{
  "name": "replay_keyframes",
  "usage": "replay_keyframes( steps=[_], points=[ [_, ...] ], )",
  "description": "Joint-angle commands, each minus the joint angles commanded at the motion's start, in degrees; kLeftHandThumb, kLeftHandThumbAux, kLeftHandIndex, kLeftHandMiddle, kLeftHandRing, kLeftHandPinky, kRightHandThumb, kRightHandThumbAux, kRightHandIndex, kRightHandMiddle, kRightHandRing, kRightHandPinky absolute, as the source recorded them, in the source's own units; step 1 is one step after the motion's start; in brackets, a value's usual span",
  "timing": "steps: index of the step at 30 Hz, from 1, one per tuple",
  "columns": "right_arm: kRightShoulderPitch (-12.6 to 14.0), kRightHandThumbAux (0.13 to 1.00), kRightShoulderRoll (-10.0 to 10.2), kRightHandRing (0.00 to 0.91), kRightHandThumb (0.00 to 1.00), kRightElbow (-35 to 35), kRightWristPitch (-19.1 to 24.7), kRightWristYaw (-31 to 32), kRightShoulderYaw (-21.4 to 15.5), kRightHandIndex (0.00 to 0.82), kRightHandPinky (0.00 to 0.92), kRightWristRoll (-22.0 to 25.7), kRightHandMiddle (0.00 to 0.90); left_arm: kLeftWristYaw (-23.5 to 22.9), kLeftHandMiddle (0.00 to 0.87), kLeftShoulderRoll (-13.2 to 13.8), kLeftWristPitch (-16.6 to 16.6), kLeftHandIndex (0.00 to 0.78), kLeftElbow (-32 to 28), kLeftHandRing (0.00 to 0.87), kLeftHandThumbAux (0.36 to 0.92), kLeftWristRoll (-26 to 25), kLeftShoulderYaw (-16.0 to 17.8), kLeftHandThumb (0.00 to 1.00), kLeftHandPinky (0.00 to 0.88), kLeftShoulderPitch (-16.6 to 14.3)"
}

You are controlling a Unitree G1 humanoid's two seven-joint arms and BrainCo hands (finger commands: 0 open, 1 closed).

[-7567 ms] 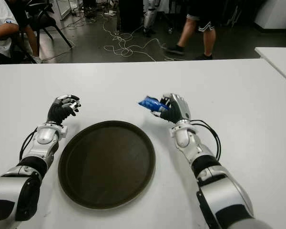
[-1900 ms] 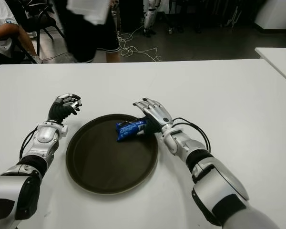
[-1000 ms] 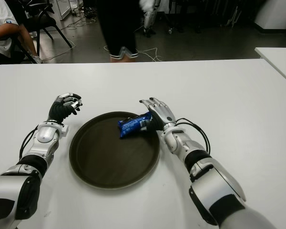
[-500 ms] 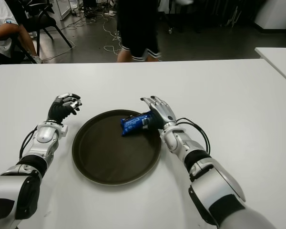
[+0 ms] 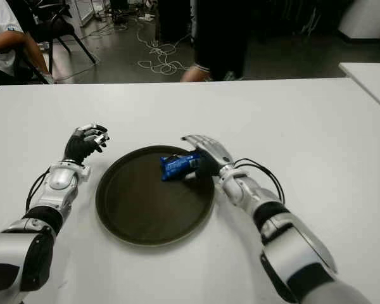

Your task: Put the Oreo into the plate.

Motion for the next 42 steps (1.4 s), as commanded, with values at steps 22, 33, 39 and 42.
replay_keyframes(
  steps=[22,33,39,42],
  points=[
    [3.06,0.686,-5.39,0.032,0.000,-16.44,-8.27,2.15,-3.45,0.030,0.058,0.89,0.014,1.42,0.561,-0.43,2.26,0.422,0.01,0.604,0.720,0.57,-0.57,0.690,0.640,-0.65],
    [5.30,0.702,-5.24,0.023,0.000,-22.57,-8.73,3.73,-5.27,0.021,0.046,1.94,0.008,2.43,0.562,-0.45,2.30,0.423,0.07,0.605,0.718,1.02,-1.04,0.691,0.642,-0.68],
    [4.77,0.702,-4.61,0.031,0.000,-20.56,-11.46,3.25,-6.82,0.021,0.042,3.92,0.015,2.48,0.557,-0.48,2.02,0.422,0.07,0.596,0.718,0.74,-0.86,0.692,0.626,-0.64],
    [2.30,0.710,-3.97,0.038,0.000,-15.00,-12.45,3.83,-8.05,0.021,0.053,5.93,0.019,2.26,0.552,-0.46,1.80,0.422,0.05,0.589,0.718,0.51,-0.69,0.693,0.612,-0.59]
  ],
)
